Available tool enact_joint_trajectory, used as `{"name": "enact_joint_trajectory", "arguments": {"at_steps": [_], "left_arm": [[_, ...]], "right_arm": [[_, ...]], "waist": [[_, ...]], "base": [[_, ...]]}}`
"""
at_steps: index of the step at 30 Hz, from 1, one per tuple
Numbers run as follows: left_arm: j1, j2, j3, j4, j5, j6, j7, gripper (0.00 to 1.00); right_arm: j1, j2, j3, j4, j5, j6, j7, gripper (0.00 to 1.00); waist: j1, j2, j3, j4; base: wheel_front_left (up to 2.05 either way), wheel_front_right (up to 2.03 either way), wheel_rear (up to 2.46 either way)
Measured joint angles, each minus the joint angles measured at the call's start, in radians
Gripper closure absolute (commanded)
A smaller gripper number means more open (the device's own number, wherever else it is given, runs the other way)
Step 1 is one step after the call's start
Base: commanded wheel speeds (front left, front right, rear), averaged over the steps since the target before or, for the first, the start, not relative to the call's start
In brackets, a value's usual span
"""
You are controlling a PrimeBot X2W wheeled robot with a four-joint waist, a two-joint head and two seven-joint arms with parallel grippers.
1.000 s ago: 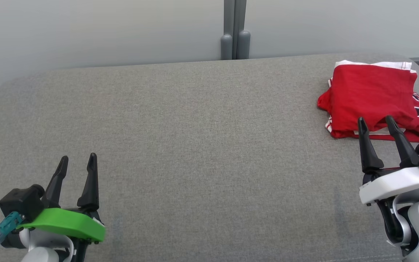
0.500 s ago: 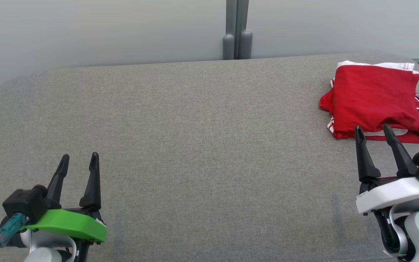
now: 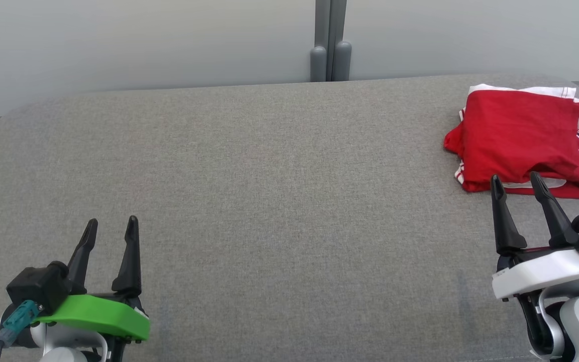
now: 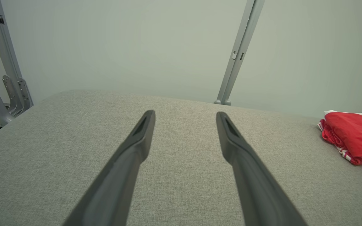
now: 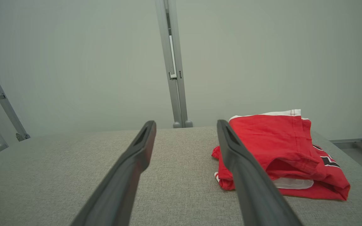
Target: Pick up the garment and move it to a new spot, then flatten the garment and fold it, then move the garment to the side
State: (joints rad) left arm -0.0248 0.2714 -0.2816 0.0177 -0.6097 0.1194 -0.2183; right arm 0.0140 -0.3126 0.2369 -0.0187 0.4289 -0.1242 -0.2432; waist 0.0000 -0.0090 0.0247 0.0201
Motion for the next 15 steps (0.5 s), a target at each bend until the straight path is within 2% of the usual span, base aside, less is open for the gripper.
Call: {"name": "enact_joint_trajectory", "arguments": {"at_steps": [4,5,10,15], "left_arm": [[0.007,-0.001,0.001,0.000,0.004,0.000,0.000,0.00],[0.007,-0.004,-0.002,0.007,0.005,0.000,0.000,1.00],[0.033,-0.040,-0.025,0.059,0.003,0.000,0.002,1.00],[0.037,-0.044,-0.015,0.064,-0.038,-0.005,0.010,1.00]], "right_arm": [[0.006,0.002,-0.002,-0.006,-0.002,0.000,0.000,0.00],[0.009,0.004,0.000,0.000,-0.002,0.000,0.001,1.00],[0.050,0.045,0.019,0.050,-0.001,0.001,0.006,1.00],[0.058,0.059,0.019,0.051,0.041,0.010,0.006,1.00]], "waist": [[0.0000,0.0000,0.000,0.001],[0.0000,0.0000,0.000,0.001],[0.0000,0.0001,0.000,0.001],[0.0000,0.0001,-0.001,0.000]], "base": [[0.00,0.00,0.00],[0.00,0.00,0.00],[0.00,0.00,0.00],[0.00,0.00,0.00]]}}
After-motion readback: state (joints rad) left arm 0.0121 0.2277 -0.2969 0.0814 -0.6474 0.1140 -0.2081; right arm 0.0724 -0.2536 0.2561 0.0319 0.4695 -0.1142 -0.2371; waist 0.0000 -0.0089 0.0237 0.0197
